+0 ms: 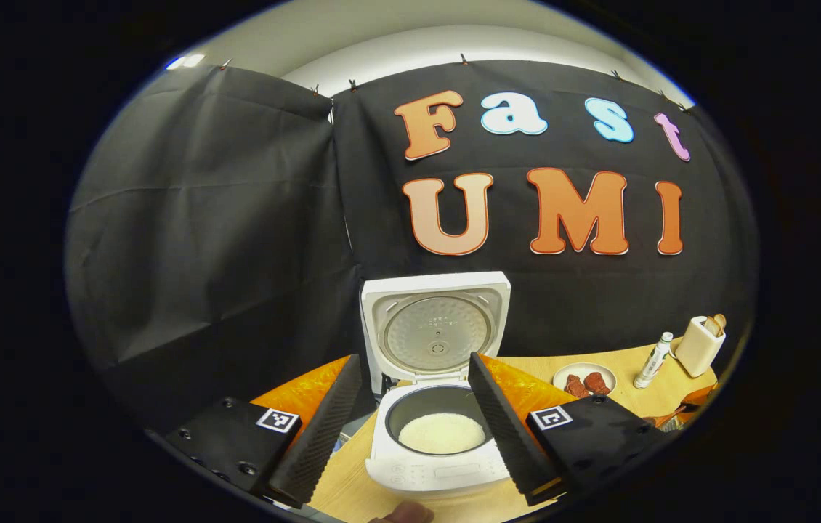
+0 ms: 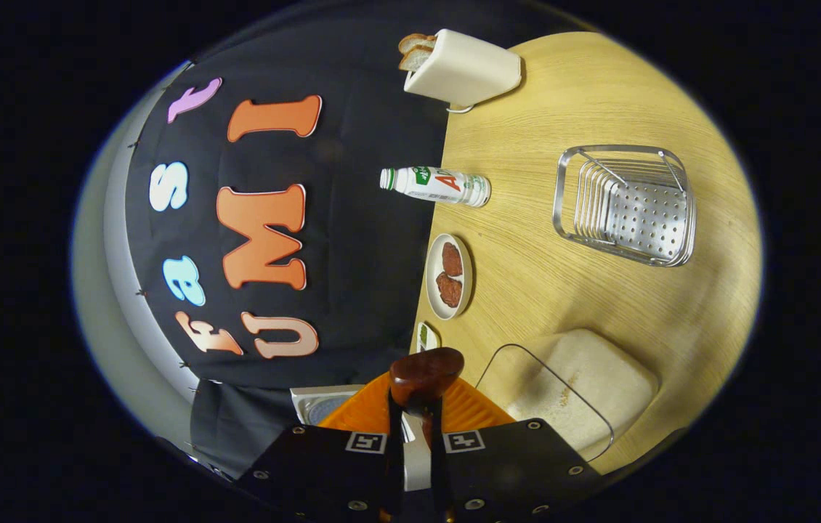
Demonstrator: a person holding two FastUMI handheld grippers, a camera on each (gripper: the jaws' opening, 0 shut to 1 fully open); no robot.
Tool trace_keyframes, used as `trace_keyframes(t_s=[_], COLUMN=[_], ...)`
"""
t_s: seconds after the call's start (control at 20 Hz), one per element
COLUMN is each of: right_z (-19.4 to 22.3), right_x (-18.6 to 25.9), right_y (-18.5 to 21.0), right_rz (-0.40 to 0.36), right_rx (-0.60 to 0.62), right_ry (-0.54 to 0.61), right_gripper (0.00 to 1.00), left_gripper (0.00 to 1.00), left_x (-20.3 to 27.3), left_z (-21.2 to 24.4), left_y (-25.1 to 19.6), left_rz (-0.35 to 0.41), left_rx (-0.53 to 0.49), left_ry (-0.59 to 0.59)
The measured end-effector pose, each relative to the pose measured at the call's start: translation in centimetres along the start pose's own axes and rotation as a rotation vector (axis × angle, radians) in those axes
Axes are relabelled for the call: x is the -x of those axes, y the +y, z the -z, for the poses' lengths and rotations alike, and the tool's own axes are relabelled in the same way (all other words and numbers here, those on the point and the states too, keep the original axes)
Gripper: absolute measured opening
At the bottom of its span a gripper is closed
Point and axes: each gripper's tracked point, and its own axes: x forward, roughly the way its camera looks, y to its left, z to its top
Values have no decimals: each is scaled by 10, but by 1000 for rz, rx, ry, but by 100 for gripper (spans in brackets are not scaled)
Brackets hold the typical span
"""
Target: Close the left gripper, press the button to open the rice cooker; take a wooden spoon from the chopstick holder with the right hand, scoop a spoonful of rice and pour it into the rice cooker, then put the wooden spoon back into the chopstick holder.
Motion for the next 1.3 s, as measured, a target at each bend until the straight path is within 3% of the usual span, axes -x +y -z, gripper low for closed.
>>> trace_keyframes(t_s=[0.3,0.65,0.9,1.15,1.3], right_z=[3,56,97,141,161], right_x=[-14,-50,-85,-118,-139], right_y=[31,95,133,156,167], right_rz=[-63,-148,-180,-170,-153], right_rx=[-107,-140,-96,-39,25], right_ry=[29,162,243,299,300], right_gripper=[14,14,14,14,14], left_gripper=[100,100,100,96,100], left_x=[0,3,5,8,6], left_z=[2,-1,3,12,17], left_y=[13,37,69,104,124], left_rz=[-39,-86,-145,-199,-222], left_rx=[26,40,59,75,84], left_ry=[-4,-25,-29,-25,-16])
